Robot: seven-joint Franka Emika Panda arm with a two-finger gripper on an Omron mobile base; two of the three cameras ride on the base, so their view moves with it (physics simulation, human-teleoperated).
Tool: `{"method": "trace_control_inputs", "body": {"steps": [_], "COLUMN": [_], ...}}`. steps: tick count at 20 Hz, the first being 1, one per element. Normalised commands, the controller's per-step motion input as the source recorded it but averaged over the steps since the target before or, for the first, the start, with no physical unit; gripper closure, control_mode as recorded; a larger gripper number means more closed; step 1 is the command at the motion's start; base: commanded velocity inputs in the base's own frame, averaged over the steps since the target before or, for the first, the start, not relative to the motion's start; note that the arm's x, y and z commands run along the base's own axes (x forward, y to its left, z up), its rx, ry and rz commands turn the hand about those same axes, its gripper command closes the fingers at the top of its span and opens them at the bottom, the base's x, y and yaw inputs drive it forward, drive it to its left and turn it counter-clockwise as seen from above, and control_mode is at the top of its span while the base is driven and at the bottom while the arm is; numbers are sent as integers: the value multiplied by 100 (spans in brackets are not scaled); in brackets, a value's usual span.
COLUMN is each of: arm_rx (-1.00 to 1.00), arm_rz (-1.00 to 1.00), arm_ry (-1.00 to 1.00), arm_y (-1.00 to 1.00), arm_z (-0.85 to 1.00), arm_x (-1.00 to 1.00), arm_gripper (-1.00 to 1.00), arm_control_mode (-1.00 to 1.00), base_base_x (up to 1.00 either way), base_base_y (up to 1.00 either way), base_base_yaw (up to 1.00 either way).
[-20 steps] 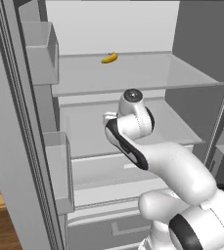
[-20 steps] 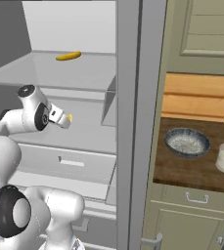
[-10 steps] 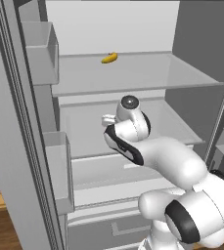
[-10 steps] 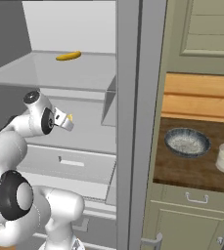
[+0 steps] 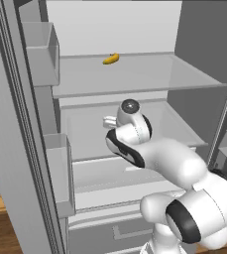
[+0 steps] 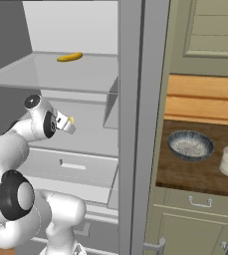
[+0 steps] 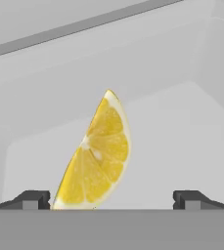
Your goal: Grab a lemon wedge from the fridge and one ice cube from the ice bowl, and put them in the glass of lemonade.
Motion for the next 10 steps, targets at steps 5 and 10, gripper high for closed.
{"method": "trace_control_inputs", "body": {"steps": [5,10], "arm_rx": [0,0], "arm_rz": [-8,-3], "arm_ry": [0,2], "arm_y": [7,1], "arm_z": [6,11], "arm_x": [36,2], "arm_gripper": [-100,-100], "arm_control_mode": [-100,-100], "base_base_x": [0,0], "base_base_y": [0,0], "base_base_yaw": [0,0]}}
